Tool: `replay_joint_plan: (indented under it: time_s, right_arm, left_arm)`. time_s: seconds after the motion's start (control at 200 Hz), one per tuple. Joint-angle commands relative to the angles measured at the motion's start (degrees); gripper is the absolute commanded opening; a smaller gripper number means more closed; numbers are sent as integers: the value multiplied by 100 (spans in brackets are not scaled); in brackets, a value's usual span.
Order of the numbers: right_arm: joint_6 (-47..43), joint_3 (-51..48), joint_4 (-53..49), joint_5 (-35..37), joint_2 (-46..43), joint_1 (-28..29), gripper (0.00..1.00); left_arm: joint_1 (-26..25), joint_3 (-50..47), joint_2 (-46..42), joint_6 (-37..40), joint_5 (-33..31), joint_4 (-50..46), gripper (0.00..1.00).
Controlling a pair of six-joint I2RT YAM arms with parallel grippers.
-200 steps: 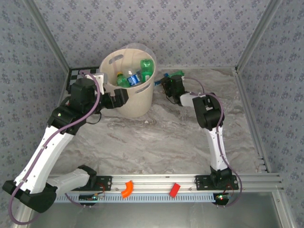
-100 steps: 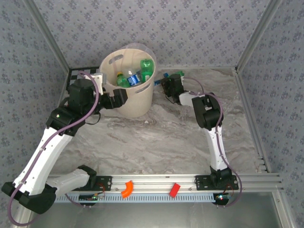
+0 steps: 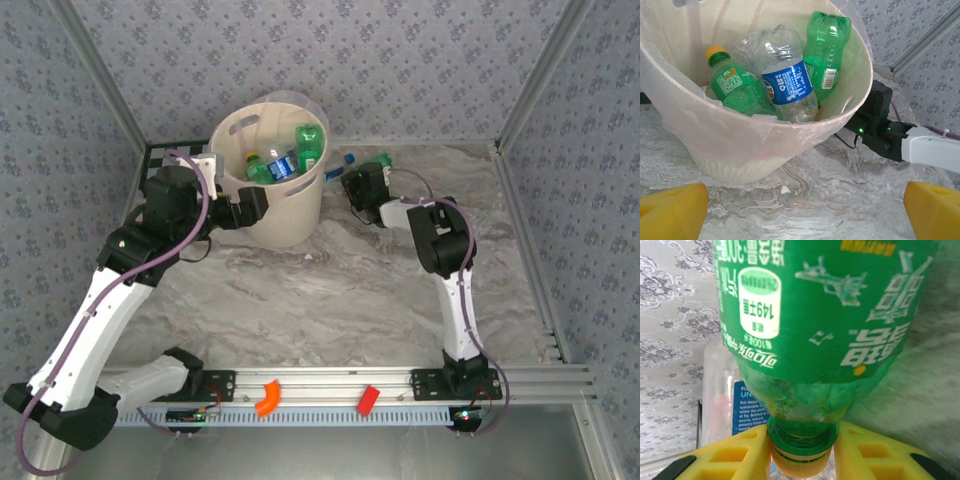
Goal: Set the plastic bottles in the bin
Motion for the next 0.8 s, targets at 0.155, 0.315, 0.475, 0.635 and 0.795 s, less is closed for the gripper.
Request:
replay_joint_plan:
  time_s: [0.155, 0.315, 0.475, 0.635, 0.795]
  right_arm:
    - [-464, -1057, 171, -4, -820, -41, 33]
    - [-973, -1844, 368, -3, -1461, -35, 33]
    - [-1852, -2468, 200, 164, -2349, 59, 33]
    - [-2800, -2862, -198, 355, -3280, 215, 33]
    - [-4049, -2908, -971, 724, -4356, 534, 33]
  left_arm:
    - [-15, -38, -106, 104, -93, 95, 100]
    - [-21, -94, -88, 44, -46, 114, 100]
    - [-19, -88, -45, 0, 24, 197, 100]
    - [-17, -5, 99, -48, 210, 349, 100]
    - [-20, 220, 232, -33, 276, 320, 100]
